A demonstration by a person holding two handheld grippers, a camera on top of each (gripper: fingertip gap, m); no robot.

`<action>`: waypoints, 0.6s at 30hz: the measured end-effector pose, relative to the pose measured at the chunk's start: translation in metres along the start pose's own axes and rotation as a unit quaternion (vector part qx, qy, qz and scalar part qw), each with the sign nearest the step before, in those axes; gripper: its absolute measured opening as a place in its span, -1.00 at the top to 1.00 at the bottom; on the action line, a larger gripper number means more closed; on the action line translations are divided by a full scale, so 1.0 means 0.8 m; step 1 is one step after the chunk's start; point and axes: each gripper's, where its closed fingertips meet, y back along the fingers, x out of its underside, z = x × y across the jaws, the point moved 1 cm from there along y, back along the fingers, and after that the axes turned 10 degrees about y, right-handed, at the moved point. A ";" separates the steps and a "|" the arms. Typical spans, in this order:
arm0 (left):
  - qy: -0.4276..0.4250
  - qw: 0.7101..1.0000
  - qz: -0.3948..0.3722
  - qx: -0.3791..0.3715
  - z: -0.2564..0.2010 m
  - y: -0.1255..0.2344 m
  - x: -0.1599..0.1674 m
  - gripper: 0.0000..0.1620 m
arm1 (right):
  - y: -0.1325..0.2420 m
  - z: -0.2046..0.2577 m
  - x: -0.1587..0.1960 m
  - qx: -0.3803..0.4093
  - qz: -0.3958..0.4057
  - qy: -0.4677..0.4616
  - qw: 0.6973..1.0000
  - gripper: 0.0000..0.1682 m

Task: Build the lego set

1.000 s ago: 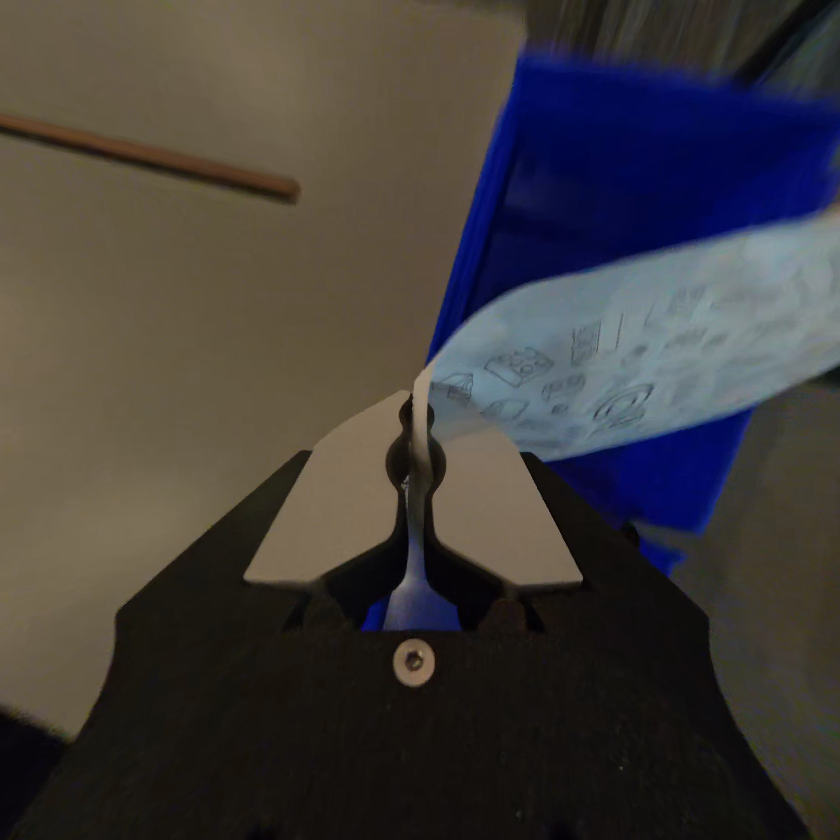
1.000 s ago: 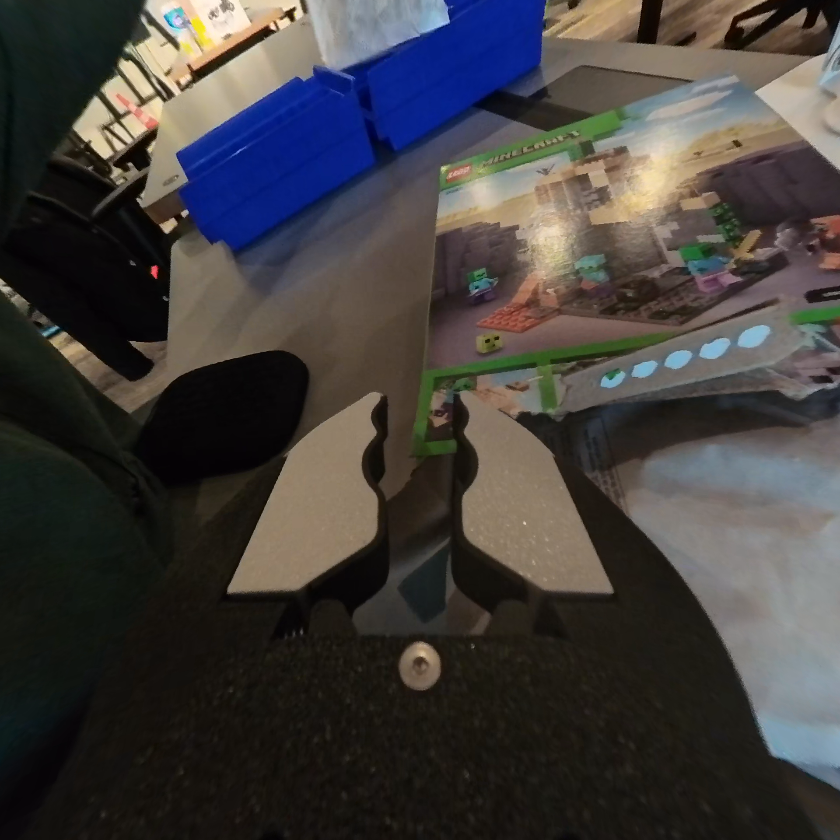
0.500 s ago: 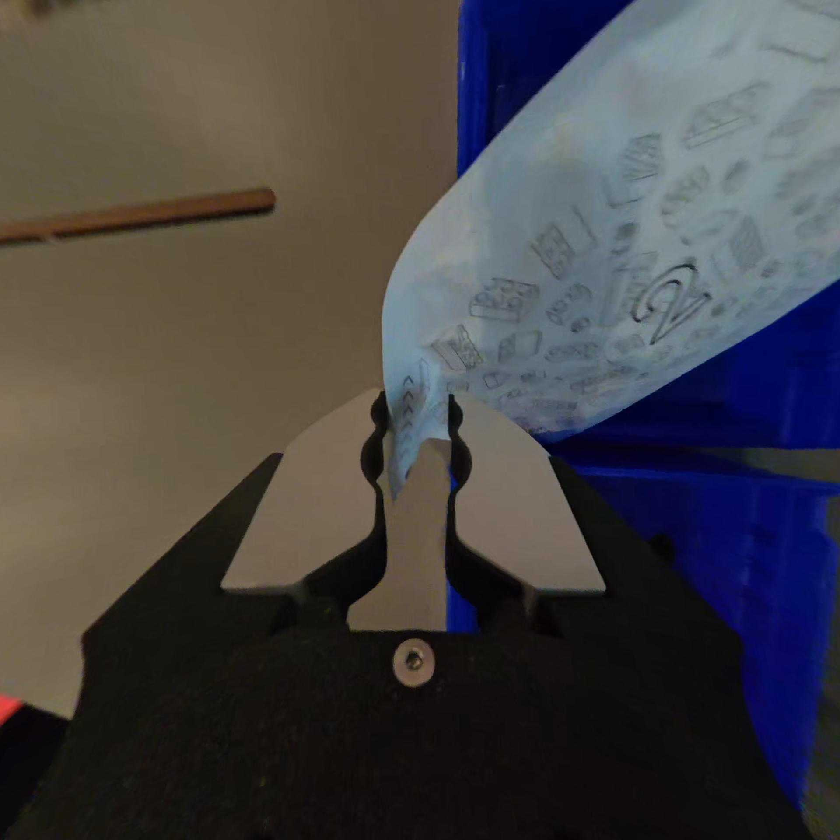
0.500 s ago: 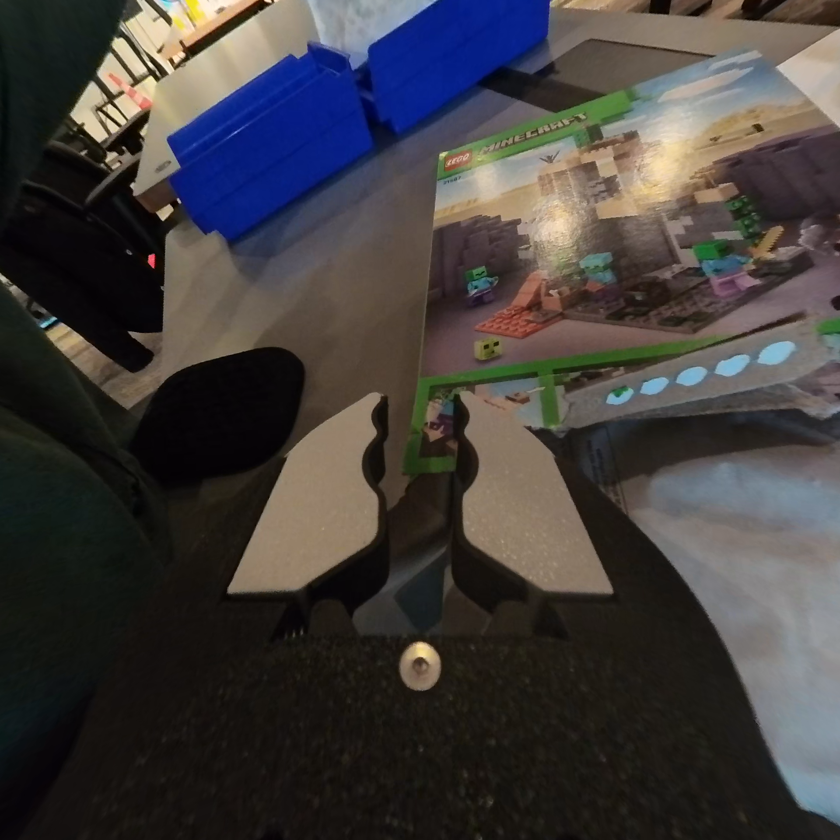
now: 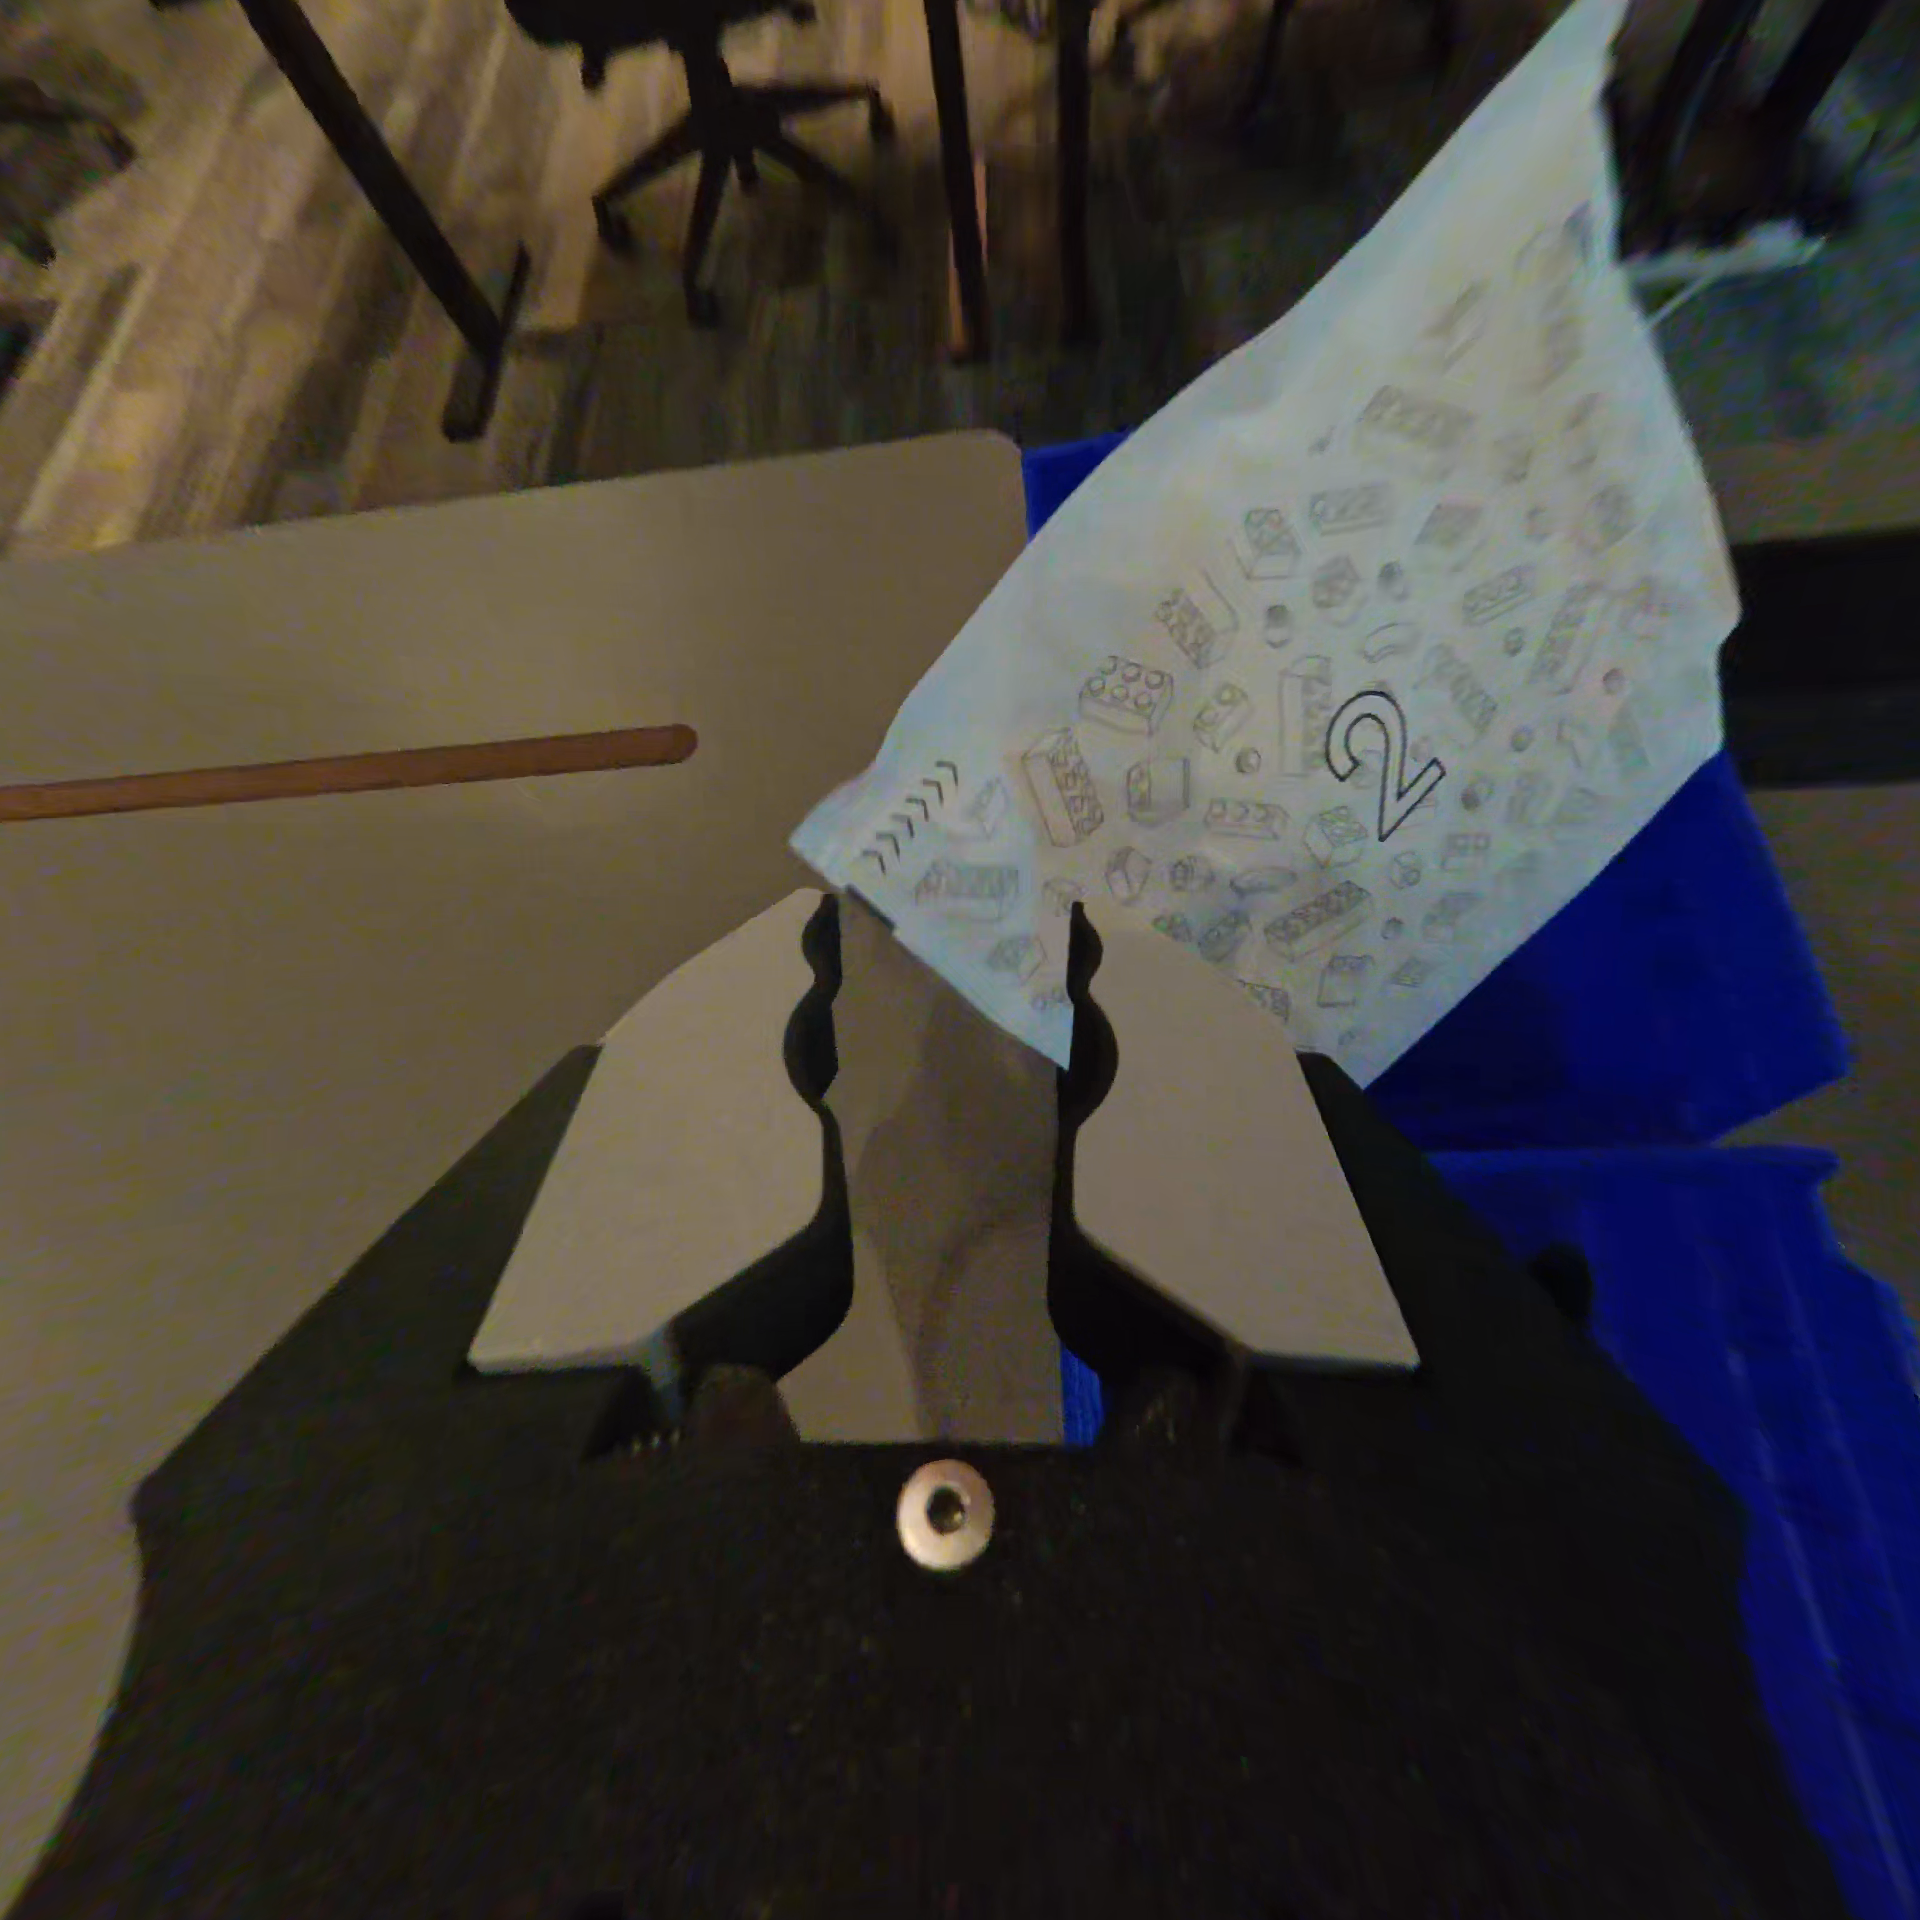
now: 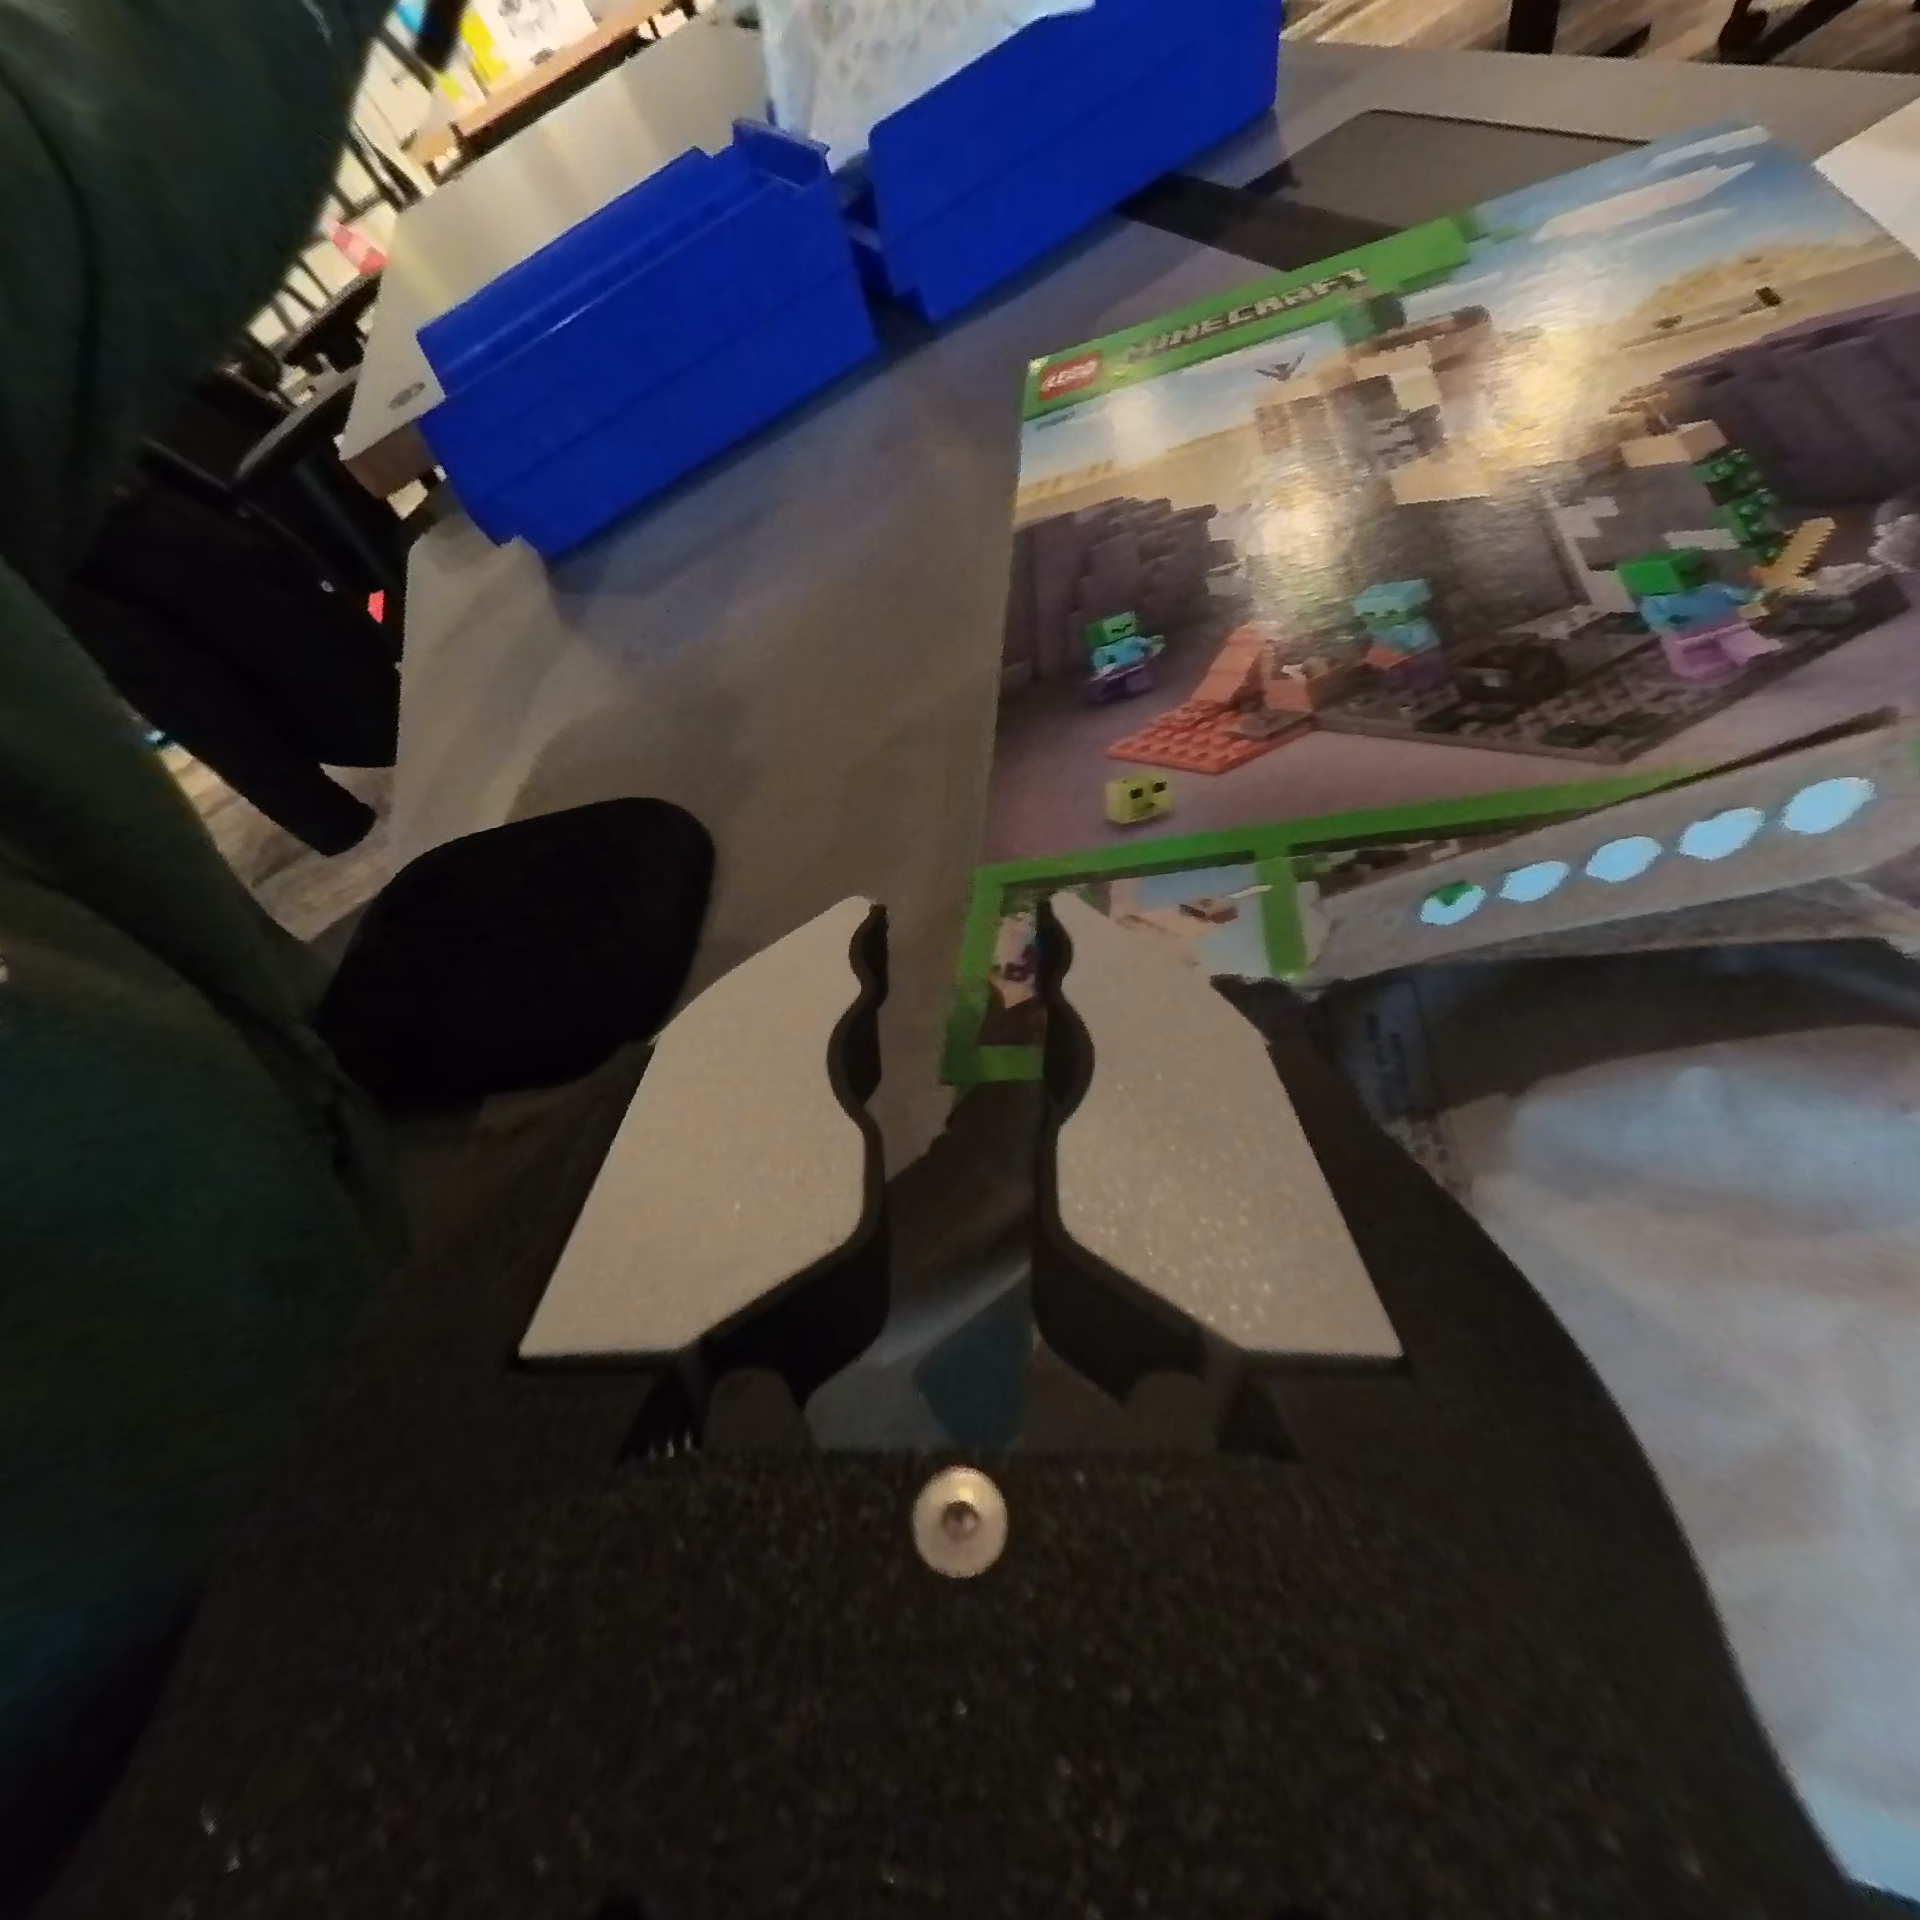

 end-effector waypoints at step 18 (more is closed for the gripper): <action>0.082 0.979 0.039 0.184 -0.038 -0.117 0.072 0.38 | -0.008 0.020 -0.018 -0.025 -0.008 0.001 1.000 0.68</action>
